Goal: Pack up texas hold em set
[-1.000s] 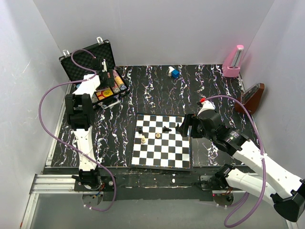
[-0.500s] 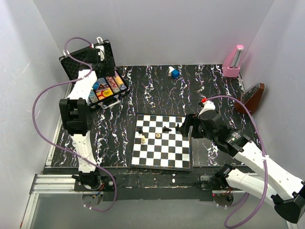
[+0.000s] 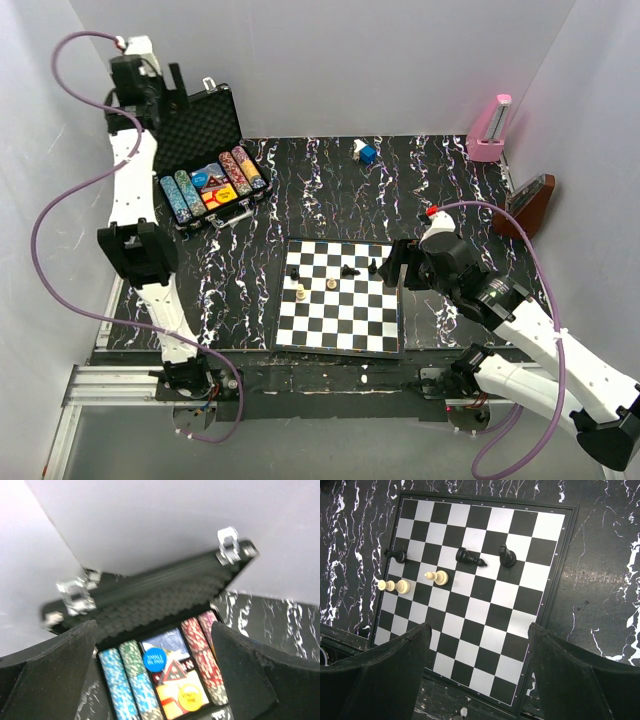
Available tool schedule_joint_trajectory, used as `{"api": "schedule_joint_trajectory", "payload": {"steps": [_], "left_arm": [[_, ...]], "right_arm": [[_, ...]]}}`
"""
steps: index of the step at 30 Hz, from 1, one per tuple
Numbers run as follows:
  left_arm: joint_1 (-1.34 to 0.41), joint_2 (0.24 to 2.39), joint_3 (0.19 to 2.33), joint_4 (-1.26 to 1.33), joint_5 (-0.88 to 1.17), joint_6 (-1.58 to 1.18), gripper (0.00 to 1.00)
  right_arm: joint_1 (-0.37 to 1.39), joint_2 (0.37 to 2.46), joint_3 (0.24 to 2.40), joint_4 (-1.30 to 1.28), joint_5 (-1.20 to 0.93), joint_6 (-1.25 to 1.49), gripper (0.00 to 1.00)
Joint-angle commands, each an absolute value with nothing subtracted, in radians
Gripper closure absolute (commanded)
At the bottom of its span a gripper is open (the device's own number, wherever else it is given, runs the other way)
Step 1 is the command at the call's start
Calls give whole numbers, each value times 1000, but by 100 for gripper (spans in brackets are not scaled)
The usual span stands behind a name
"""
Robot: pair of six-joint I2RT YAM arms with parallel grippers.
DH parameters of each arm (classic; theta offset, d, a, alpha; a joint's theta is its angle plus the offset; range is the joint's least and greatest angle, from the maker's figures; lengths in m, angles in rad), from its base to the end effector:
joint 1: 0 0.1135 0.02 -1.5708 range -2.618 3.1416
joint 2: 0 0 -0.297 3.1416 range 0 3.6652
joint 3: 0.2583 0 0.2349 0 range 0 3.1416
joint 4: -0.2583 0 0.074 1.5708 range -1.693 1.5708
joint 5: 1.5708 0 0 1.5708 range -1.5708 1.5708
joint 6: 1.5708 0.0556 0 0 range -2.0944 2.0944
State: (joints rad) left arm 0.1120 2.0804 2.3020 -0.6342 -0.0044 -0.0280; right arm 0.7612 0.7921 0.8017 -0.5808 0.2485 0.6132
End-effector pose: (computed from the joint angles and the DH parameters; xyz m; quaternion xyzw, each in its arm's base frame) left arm 0.4889 0.0552 0.4292 -0.0597 0.8348 0.0248 0.5467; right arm 0.1148 0.0905 0.3179 -0.0052 0.8729 0.2176 0.4366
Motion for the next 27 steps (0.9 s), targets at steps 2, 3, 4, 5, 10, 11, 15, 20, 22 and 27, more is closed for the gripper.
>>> {"api": "schedule_joint_trajectory", "payload": {"steps": [2,3,4,5,10,11,15,20,22,27], "left_arm": [[179,2121,2407,-617,95,-38,2],[186,2128,2408,-595,104,-40,2],[189,2134,2408,-578,118,-41,2],[193,2140,2408,-562,133,-43,2],[198,2203,2456,-515,202,-37,2],[198,2216,2462,-508,213,-34,2],[198,2247,2461,-456,236,-26,2],[198,2304,2467,-417,236,-17,2],[198,2322,2464,-416,239,-21,2],[193,2327,2405,-419,244,-31,2]], "right_arm": [[759,796,793,-551,261,615,15],[759,804,796,-551,261,615,15],[759,811,799,-549,262,612,15],[758,819,802,-546,259,612,15],[759,859,816,-528,242,611,15],[759,865,819,-525,238,612,15],[759,893,827,-517,226,611,15],[759,913,834,-512,218,609,15],[759,916,834,-512,221,611,15],[759,923,839,-512,221,611,15]]}}
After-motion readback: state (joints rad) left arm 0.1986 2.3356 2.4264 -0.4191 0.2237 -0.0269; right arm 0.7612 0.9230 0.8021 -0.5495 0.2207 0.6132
